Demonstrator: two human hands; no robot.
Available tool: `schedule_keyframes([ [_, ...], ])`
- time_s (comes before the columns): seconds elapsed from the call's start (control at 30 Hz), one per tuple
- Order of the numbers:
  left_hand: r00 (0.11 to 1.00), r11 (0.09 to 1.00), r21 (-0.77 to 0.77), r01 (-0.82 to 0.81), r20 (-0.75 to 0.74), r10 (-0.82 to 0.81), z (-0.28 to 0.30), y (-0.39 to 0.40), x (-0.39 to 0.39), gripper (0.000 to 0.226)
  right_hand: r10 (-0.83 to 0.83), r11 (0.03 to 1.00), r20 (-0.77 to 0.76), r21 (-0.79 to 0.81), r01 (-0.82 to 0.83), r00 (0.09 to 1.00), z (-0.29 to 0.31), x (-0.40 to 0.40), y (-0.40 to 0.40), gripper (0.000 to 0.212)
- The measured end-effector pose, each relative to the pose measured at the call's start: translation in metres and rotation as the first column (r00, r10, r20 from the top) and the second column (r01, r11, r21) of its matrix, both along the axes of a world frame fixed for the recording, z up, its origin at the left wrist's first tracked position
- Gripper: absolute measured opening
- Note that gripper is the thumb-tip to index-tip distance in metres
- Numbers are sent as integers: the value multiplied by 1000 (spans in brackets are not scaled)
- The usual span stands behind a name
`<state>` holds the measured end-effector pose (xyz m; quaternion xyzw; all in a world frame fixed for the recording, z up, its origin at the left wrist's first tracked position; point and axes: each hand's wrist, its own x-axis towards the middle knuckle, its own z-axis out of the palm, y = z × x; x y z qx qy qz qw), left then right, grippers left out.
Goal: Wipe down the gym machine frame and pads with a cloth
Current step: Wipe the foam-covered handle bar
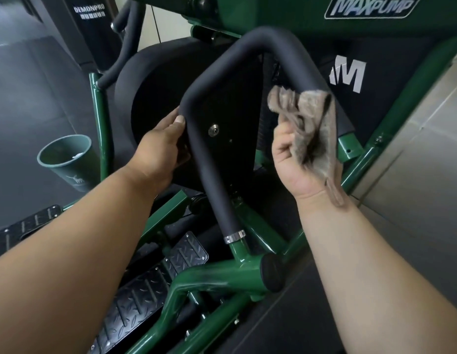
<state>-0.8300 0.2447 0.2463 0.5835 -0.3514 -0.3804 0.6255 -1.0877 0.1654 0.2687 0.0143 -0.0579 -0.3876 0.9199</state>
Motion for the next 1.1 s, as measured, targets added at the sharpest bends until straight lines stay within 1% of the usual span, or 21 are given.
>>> schedule_keyframes([
  [0.07, 1000, 1000, 0, 6, 10, -6, -1, -1, 2, 47, 14, 990, -132, -134, -32, 991, -1, -11, 12, 52],
  [0.1, 1000, 1000, -3, -1, 7, 1, -1, -1, 3, 47, 46, 984, -174, -162, -75, 984, -1, -15, 19, 45],
  [0.17, 1000, 1000, -7, 0, 6, 0, -1, -1, 3, 49, 6, 993, -298, -114, -42, 954, 1, -22, 28, 32],
  [0.23, 1000, 1000, -5, 1, 14, 0, -1, -2, 2, 48, -8, 999, -290, -51, -7, 957, 2, -28, 25, 31],
  [0.27, 1000, 1000, -8, -1, 15, 2, 0, -1, 1, 47, -20, 999, -293, -45, 7, 956, 5, -32, 26, 35],
  [0.33, 1000, 1000, -12, -1, 11, 1, 1, -1, 1, 45, -48, 992, -284, -125, 13, 958, 6, -40, 30, 47],
  [0.37, 1000, 1000, -15, -3, 7, 3, 2, -1, 0, 44, -42, 983, -305, -180, -14, 952, 6, -44, 35, 49],
  [0.4, 1000, 1000, -18, -10, 0, 10, 3, 0, -2, 43, -64, 977, -369, -212, -17, 927, 5, -47, 40, 49],
  [0.43, 1000, 1000, -22, -20, -11, 19, 5, 0, -5, 42, -91, 980, -424, -199, 6, 901, 3, -50, 45, 44],
  [0.5, 996, 997, -35, -63, -64, 61, 8, 2, -17, 39, -196, 980, -521, -116, 158, 831, -1, -58, 49, 21],
  [0.57, 978, 987, 5, -163, -128, 162, 10, 5, -34, 37, -304, 952, -601, -158, 264, 739, 0, -67, 50, 29],
  [0.63, 948, 968, 93, -232, -202, 246, 8, 9, -52, 45, -403, 915, -609, -274, 296, 683, 6, -75, 47, 29],
  [0.7, 924, 965, 128, -230, -283, 258, 2, 14, -67, 54, -505, 860, -589, -410, 305, 631, 8, -78, 50, 23],
  [0.73, 919, 965, 133, -227, -299, 257, -3, 17, -74, 59, -579, 812, -582, -474, 340, 571, 6, -78, 53, 21],
  [0.77, 921, 964, 138, -228, -292, 259, -6, 19, -81, 63, -677, 734, -557, -560, 386, 480, 5, -76, 59, 19],
  [0.83, 930, 959, 136, -247, -245, 274, -10, 23, -89, 67, -885, 464, -421, -777, 426, 198, -1, -74, 68, 21],
  [0.87, 933, 957, 128, -260, -221, 283, -11, 23, -91, 66, -945, 322, -315, -863, 389, 83, -5, -73, 72, 23],
  [0.9, 936, 955, 120, -270, -200, 290, -10, 23, -92, 65, -978, 200, -209, -917, 345, 13, -8, -73, 76, 28],
  [0.93, 937, 954, 114, -279, -183, 296, -8, 23, -92, 64, -992, 118, -126, -939, 324, -4, -11, -72, 81, 34],
  [1.0, 938, 949, 112, -295, -156, 310, -6, 22, -93, 63, -996, 85, -74, -935, 345, 45, -15, -69, 86, 50],
  [1.1, 935, 943, 117, -313, -137, 327, -3, 24, -98, 62, -984, 176, -154, -921, 346, 91, -24, -68, 89, 76],
])
